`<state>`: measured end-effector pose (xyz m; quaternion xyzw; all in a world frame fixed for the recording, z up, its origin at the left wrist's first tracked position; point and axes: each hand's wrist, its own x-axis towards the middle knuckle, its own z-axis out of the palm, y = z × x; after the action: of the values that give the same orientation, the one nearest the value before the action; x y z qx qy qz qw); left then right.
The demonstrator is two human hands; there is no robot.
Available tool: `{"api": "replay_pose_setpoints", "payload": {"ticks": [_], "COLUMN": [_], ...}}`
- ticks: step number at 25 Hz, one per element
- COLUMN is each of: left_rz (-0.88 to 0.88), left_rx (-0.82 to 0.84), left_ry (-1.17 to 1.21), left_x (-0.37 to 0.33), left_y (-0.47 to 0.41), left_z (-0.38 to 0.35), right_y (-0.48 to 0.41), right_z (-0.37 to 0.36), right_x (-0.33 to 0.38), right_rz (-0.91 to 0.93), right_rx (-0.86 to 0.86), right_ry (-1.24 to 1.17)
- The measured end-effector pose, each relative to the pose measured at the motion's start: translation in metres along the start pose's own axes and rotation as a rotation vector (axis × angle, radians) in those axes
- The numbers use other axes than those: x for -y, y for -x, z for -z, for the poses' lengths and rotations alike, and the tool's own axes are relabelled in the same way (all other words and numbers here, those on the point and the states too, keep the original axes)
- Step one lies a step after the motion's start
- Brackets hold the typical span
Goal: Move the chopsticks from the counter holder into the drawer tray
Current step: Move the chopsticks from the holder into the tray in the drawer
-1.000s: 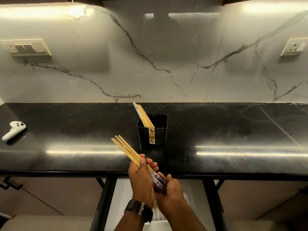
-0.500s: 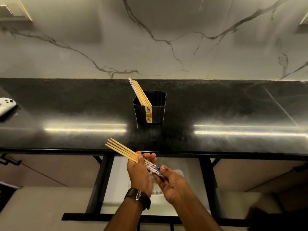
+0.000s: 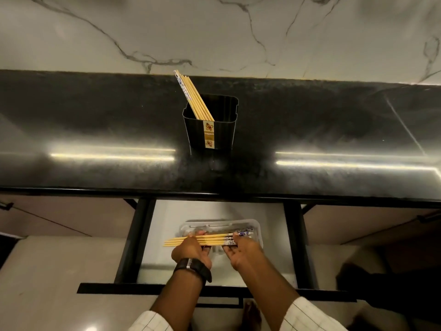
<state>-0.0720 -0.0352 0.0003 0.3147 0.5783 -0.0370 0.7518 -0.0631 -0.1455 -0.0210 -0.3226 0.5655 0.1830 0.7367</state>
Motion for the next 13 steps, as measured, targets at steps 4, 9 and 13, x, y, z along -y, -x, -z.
{"api": "replay_pose_setpoints", "payload": {"ticks": [4, 9, 13], "left_rz": [0.121, 0.193, 0.212], "left_rx": [-0.001, 0.060, 0.029], "left_ry": [-0.083, -0.194, -0.257], "left_x": [0.003, 0.005, 0.004], "left_y": [-0.022, -0.033, -0.040], "left_z": [0.004, -0.006, -0.014], "right_y": [-0.044, -0.091, -0.103], "right_z": [-0.007, -0.005, 0.000], "right_x": [0.004, 0.018, 0.022], "right_rz": [-0.002, 0.013, 0.100], "right_rx": [-0.099, -0.274, -0.171], "right_ry": [-0.018, 0.046, 0.221]}}
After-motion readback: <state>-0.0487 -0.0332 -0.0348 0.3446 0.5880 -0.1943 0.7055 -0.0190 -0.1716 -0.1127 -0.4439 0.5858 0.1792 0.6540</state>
